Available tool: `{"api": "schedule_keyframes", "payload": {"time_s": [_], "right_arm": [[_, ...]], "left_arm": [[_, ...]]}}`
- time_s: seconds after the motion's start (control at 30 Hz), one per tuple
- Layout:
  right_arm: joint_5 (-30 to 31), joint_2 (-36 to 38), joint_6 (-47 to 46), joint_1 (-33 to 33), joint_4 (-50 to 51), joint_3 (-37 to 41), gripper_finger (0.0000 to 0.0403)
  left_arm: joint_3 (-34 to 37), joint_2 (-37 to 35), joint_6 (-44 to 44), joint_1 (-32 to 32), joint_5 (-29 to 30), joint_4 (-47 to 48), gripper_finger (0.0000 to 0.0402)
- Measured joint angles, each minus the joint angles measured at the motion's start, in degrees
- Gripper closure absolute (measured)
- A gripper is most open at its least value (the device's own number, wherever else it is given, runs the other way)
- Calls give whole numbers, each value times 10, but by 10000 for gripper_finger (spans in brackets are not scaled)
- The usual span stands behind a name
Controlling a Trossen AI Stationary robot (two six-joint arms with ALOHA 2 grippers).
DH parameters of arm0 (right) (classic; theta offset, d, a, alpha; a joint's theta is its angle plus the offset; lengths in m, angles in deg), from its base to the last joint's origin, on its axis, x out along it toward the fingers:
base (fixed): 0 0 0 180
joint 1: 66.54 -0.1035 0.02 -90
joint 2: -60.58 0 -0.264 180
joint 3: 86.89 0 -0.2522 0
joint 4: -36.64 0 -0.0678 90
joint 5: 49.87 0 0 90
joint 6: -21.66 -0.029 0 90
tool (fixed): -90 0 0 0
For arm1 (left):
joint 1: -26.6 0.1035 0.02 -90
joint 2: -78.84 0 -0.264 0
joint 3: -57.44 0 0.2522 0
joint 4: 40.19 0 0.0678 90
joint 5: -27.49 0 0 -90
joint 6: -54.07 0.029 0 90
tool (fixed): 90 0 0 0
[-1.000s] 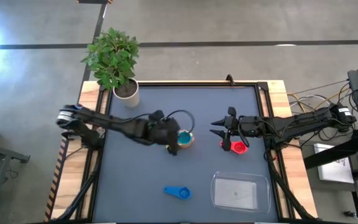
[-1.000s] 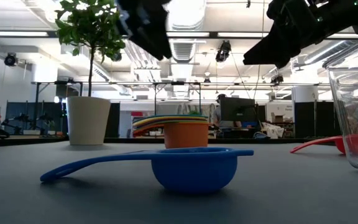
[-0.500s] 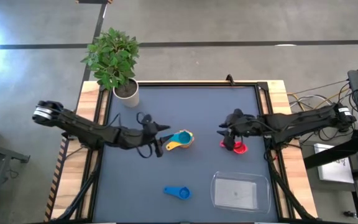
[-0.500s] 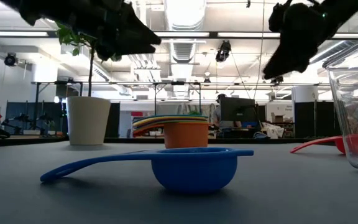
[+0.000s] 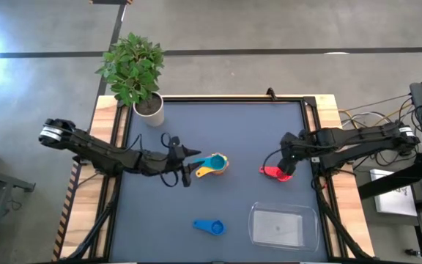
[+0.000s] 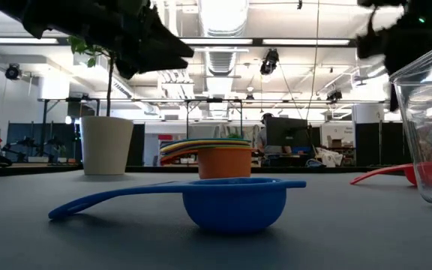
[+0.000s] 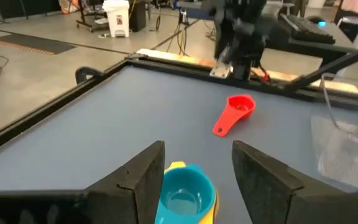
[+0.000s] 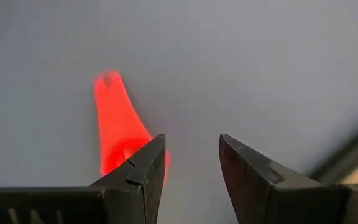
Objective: Nest measuring cups in basket
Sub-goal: Stack the red measuring cup on top of the light blue measuring cup
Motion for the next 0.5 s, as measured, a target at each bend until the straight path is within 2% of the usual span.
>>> {"api": "schedule_keyframes", "payload": {"time_s": [0.2,0.33,0.5], "right_arm": [[-69,1,-34,0,5,61,264],[-106,1,-48,0,-36,112,264],[-124,1,-65,0,-107,162,264]], "left_arm": [[-23,21,0,0,-16,0,231],[-38,41,4,0,-42,0,231],[-53,67,6,0,-45,2,231]]}}
